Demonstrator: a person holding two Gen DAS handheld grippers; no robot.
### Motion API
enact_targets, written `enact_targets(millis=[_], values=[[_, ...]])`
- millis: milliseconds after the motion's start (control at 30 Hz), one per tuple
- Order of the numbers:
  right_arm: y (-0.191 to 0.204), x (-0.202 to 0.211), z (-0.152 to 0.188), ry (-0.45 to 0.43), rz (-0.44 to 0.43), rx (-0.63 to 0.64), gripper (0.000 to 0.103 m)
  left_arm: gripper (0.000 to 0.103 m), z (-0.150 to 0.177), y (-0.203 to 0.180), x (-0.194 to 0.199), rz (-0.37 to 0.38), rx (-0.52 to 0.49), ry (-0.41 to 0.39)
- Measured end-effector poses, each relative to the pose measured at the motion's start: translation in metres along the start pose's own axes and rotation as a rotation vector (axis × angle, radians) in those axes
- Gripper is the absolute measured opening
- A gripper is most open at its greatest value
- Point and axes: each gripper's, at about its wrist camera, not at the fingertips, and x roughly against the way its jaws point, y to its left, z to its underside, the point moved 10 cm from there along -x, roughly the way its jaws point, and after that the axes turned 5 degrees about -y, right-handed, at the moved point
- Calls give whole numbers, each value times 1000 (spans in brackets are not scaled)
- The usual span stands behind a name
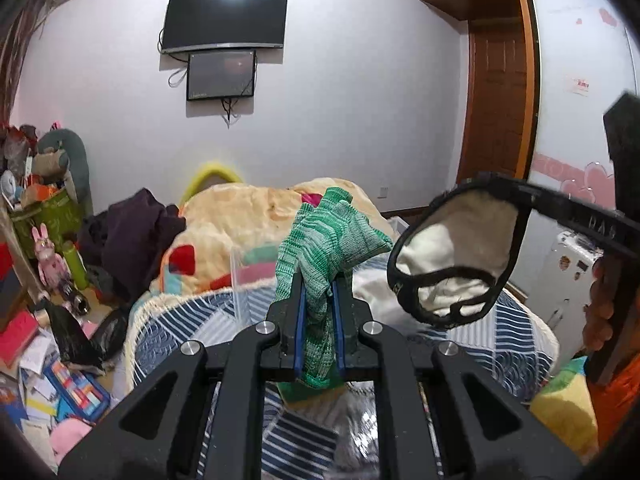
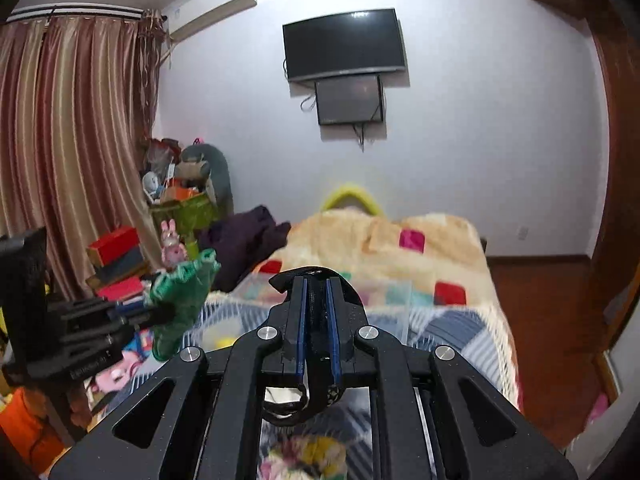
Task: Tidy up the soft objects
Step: 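Release the green glove into the box with the left tool while the right releases the strapped item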
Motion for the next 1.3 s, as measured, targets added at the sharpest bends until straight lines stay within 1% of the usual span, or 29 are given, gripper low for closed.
enact_targets(millis=[133, 233, 367, 600, 700, 800, 833, 900, 967, 1000, 1033, 1067, 1100, 1133, 1167, 1200, 1267, 1300], values=[[-4, -18, -9, -11, 27, -5, 8, 11, -8, 1, -18, -7, -12, -2], [-7, -38, -5, 11, 39, -15, 8, 11, -7, 2, -37, -6, -15, 16], [-7, -60, 12, 67, 47, -13, 8, 11, 5, 3, -66, -16, -16, 67], [-9, -94, 58, 210, 35, -22, 8, 11, 41, 3, -114, -31, -46, 188], [-10, -101, 71, 259, 40, -8, 9, 11, 54, 2, -127, -11, -29, 240], [-12, -101, 80, 296, 45, 12, 9, 11, 60, 0, -132, 0, -7, 265], [-12, -101, 83, 309, 45, 17, 9, 12, 61, 0, -132, 8, 0, 272], [-14, -98, 88, 332, 46, 30, 10, 18, 62, -2, -131, 22, 11, 283], [-15, -94, 92, 351, 48, 46, 11, 30, 61, -3, -126, 33, 17, 286], [-16, -93, 92, 357, 47, 52, 12, 34, 60, -3, -124, 34, 17, 284], [-16, -93, 91, 362, 45, 56, 20, 40, 59, -4, -119, 37, 16, 278], [-16, -89, 91, 363, 44, 60, 33, 42, 58, -5, -116, 39, 15, 273], [-17, -88, 92, 361, 45, 65, 40, 44, 57, -6, -112, 41, 12, 268], [-17, -85, 91, 353, 50, 75, 50, 46, 56, -7, -108, 45, 8, 264], [-18, -80, 90, 345, 57, 87, 54, 49, 55, -8, -104, 47, 3, 259], [-18, -78, 90, 343, 58, 96, 56, 50, 53, -9, -100, 47, -1, 252], [-18, -72, 87, 333, 60, 105, 66, 55, 50, -10, -91, 49, -1, 238], [-18, -68, 85, 322, 65, 107, 69, 57, 48, -11, -87, 52, 2, 233]])
